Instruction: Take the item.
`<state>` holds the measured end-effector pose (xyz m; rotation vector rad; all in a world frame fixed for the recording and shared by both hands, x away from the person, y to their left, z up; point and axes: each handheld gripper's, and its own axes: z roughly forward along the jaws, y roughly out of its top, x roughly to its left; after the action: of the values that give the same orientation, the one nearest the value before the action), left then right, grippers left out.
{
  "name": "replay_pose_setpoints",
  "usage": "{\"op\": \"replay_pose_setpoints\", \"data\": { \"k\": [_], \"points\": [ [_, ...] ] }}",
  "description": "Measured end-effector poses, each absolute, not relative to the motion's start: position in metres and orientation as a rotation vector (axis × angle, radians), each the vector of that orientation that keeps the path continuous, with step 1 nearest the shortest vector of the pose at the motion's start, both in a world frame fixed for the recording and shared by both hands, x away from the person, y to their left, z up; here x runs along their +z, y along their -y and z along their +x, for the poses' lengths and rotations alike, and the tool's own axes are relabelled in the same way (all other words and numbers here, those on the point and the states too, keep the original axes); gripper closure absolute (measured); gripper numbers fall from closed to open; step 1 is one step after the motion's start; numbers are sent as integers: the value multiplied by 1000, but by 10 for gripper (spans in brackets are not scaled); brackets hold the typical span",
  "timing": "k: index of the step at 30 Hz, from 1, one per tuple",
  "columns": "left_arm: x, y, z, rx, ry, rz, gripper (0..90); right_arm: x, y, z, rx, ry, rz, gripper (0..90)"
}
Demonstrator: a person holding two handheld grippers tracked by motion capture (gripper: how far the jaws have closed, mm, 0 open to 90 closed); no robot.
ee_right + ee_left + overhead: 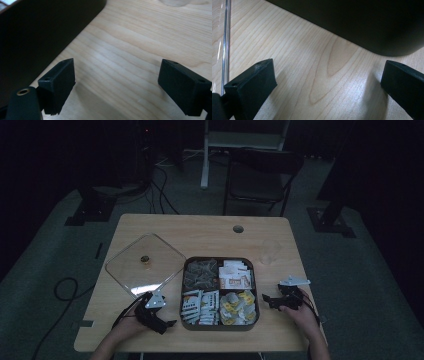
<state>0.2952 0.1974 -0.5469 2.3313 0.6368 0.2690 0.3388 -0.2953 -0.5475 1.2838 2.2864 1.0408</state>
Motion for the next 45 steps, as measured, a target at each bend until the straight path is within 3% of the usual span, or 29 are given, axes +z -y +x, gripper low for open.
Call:
{"op": "replay_pose_setpoints", "data": {
  "k": [25, 31, 45],
  "points": [
    [-547, -197, 295, 269, -637, 2331, 3, -480, 263, 321, 1310, -2233, 1108, 146],
    [-547, -197, 295, 269, -637, 2331, 3, -473, 244, 317, 1330, -2283, 1062, 259],
    [-547, -197, 295, 269, -637, 2331, 3, -483, 201, 312, 1358, -2451, 929, 394]
  ]
}}
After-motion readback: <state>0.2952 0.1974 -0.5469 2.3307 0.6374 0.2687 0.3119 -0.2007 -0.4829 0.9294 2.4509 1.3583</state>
